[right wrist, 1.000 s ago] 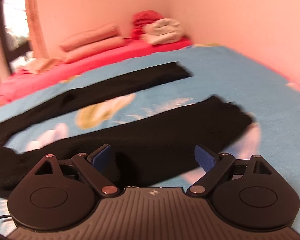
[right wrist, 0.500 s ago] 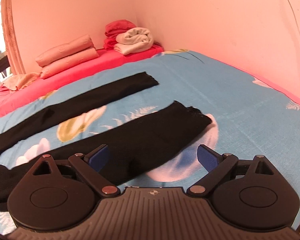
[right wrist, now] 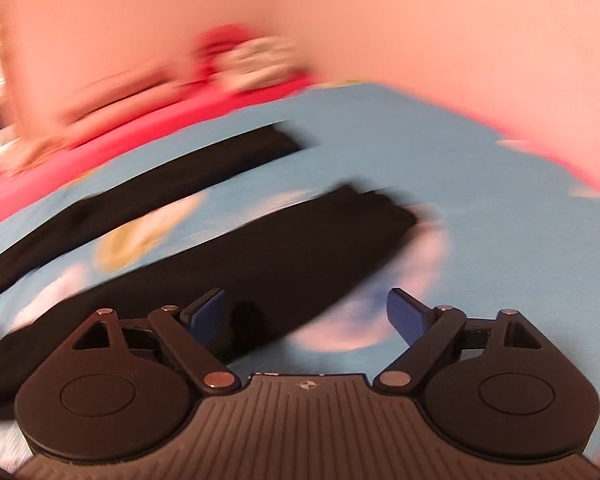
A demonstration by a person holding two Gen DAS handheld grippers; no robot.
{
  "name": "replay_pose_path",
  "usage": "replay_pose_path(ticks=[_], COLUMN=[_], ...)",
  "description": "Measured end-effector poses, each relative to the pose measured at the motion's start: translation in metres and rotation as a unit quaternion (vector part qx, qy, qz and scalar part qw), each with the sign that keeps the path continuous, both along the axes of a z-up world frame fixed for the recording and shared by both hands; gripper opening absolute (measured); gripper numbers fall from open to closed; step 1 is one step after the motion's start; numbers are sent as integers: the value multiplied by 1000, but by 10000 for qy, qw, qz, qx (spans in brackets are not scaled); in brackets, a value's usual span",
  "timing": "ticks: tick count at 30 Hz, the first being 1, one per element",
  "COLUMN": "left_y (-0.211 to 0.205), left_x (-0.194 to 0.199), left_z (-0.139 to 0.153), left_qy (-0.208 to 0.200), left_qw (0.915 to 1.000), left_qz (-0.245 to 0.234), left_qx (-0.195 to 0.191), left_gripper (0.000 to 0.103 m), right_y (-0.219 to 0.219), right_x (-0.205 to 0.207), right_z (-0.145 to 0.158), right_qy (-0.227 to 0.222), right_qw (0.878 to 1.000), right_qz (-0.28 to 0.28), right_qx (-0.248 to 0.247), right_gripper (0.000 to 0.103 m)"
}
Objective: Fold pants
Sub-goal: 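Grasp the black pant leg hems with the right tool while the left tool grasps the waist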
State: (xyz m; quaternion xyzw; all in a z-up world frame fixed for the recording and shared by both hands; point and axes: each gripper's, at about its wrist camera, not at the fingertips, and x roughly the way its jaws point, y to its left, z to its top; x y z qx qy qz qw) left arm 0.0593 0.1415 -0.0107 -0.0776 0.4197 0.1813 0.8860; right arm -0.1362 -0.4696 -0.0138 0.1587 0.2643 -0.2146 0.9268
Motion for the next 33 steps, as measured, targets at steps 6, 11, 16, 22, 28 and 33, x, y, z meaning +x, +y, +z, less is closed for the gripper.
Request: replay_pose_path(ticks=[6, 11, 16, 22, 28, 33], left_y=[-4, -2, 5, 19, 28, 36], left_x=[-73, -115, -102, -80, -90, -85], left_z=[49, 37, 14, 0, -5, -10], left_qy=[-364, 244, 208, -301, -672, -514], left_qw=[9942, 9751, 9515, 9303, 9275, 9278], left_qz=[-504, -823, -817, -659, -526, -309], left_qx=[-881, -2044, -2958, -3597, -3639, -3683], left_gripper=[103, 103, 103, 103, 103, 97], right_y=[7, 29, 27, 19, 15, 6], right_x=[-19, -16, 1, 14, 9, 13], right_z=[22, 10, 4, -1, -9, -13], right_qy=[-219, 331, 220, -30, -230, -155], right_qw=[9882, 9676, 9652, 9659, 9730, 9732], right_qz=[1042, 1621, 1506, 1416, 1061, 930], right_qx=[1103, 1908, 2128, 2167, 2036, 2095], right_gripper=[92, 92, 92, 87, 43, 12])
